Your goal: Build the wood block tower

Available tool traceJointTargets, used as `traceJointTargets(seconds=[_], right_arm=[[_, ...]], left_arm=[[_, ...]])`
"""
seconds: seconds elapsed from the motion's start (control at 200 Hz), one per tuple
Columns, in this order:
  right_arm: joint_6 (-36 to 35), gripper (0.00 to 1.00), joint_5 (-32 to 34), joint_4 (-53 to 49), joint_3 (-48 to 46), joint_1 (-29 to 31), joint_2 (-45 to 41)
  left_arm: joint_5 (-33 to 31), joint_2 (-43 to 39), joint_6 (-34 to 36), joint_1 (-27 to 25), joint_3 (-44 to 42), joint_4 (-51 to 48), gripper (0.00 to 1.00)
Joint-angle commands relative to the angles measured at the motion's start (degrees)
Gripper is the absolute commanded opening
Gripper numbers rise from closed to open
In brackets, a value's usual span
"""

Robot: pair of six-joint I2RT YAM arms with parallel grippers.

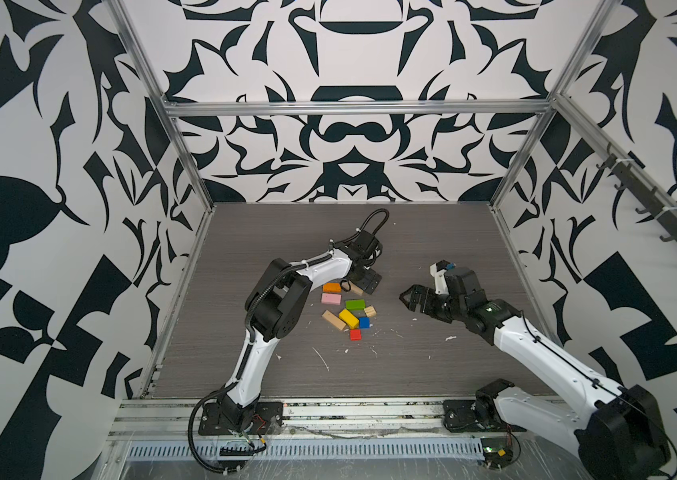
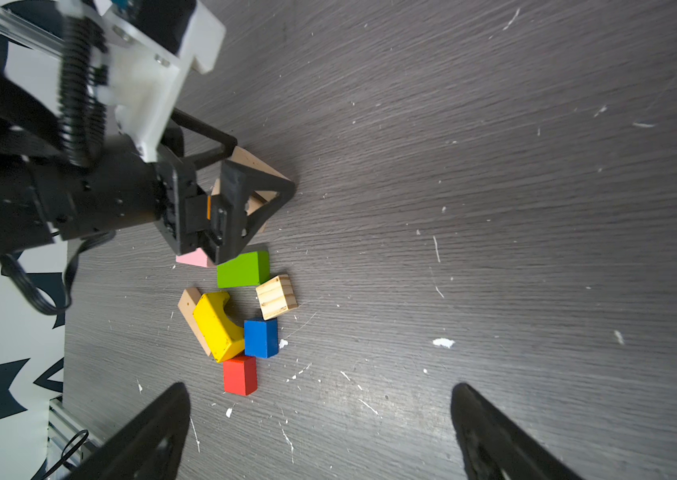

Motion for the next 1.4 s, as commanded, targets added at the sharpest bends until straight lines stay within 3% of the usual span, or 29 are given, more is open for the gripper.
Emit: traceJointTargets(seconds=[0.0,0.125,0.225,0.365,0.455,0.515,0.95,1.395], right_arm=[[-0.6,1.00,0.8,-0.4,0.7,0.2,-1.4],[-0.7,1.00,0.9,-0.7,0.7,0.2,-1.9],[-0.7,1.00,1.0,-1.0,0.8,0.2,-2.1],[-0.8,1.00,1.1,-1.3,1.2,0.2,-2.2],[-0.9,1.00,1.1,-1.4,1.5,0.2,-2.1],[-0.9,1.00,1.1,-1.7,1.7,0.2,-2.1],[-0.5,1.00,1.7,-2.8,2.4,0.2,-2.6],[-0.9,1.00,2.4,-4.4,2.3,0.2,-3.6]], left_arm=[[-1.3,1.7,-3.2,-0.2,0.5,-2.7,0.95],[-1.6,2.3,-4.4,-0.2,1.1,-3.5,0.93],[-1.8,2.8,-5.8,-0.2,2.1,-4.5,0.86],[-2.4,3.1,-9.2,-0.2,2.9,-5.3,0.72],[-2.5,2.9,-12.4,-0.2,3.4,-5.9,0.55],[-2.6,3.0,-14.4,-0.2,4.0,-6.3,0.49],[-9.1,7.6,-26.2,0.1,14.3,-13.6,0.48],[-8.8,11.3,-32.5,1.6,20.3,-16.0,0.46]])
